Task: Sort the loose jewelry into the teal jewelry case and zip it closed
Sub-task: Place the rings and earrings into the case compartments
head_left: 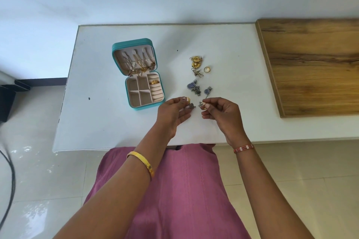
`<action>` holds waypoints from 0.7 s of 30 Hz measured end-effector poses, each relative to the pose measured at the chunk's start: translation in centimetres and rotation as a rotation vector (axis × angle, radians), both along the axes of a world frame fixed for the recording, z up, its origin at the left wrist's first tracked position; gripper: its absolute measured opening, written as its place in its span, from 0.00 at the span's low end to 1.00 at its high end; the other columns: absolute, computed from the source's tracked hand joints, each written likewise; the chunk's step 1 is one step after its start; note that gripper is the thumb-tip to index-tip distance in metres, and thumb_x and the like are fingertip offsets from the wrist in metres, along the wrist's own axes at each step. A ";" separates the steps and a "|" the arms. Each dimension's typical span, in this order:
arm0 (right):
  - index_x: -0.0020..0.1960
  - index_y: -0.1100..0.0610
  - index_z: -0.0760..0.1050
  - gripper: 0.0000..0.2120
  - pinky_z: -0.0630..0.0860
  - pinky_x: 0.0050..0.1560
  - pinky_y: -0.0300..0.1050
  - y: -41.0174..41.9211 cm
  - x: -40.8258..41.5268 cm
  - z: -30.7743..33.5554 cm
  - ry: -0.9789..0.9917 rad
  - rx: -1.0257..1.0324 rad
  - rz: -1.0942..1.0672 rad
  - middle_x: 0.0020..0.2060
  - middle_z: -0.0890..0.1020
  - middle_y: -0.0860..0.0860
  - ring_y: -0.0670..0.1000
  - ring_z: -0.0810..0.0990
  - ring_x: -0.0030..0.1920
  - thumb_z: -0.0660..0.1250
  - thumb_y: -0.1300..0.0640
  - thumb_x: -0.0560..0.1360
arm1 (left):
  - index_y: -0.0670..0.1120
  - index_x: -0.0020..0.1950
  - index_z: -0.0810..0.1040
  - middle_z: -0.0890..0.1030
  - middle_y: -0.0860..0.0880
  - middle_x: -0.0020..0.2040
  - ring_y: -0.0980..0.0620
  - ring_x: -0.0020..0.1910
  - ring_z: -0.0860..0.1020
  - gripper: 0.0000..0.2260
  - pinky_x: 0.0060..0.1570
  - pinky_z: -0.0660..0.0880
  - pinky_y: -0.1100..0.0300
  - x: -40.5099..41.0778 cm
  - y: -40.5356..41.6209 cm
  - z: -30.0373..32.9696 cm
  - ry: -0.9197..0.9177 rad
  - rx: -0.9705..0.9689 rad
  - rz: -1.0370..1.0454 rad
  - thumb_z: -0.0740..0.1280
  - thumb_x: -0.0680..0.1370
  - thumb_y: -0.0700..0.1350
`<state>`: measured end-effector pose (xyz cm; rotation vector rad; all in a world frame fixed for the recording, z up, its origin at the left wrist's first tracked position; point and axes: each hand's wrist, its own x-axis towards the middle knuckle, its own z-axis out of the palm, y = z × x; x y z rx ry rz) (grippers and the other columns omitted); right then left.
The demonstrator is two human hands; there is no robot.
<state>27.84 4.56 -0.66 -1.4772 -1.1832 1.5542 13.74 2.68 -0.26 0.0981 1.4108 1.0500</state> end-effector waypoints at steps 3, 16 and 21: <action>0.49 0.65 0.77 0.06 0.80 0.37 0.36 -0.1 -0.5 0.3 0.003 0.007 -0.024 0.37 0.81 0.55 0.43 0.79 0.28 0.64 0.69 0.74 | 0.45 0.45 0.77 0.80 0.47 0.44 0.46 0.46 0.79 0.01 0.48 0.77 0.55 -0.3 -0.5 0.4 0.113 -0.018 -0.030 0.68 0.75 0.40; 0.46 0.62 0.80 0.04 0.79 0.40 0.39 0.8 -6.5 2.0 -0.211 0.289 0.129 0.37 0.82 0.54 0.47 0.79 0.34 0.69 0.64 0.72 | 0.45 0.43 0.77 0.78 0.49 0.39 0.52 0.39 0.76 0.03 0.45 0.76 0.59 -4.1 -3.9 1.6 0.078 0.061 0.315 0.68 0.75 0.39; 0.47 0.62 0.82 0.05 0.70 0.38 0.23 2.5 -9.4 1.1 -0.416 0.459 0.213 0.42 0.83 0.54 0.40 0.75 0.35 0.70 0.64 0.72 | 0.46 0.44 0.77 0.78 0.49 0.40 0.53 0.40 0.76 0.02 0.44 0.76 0.61 -6.2 -4.6 0.9 0.016 0.040 0.431 0.68 0.75 0.40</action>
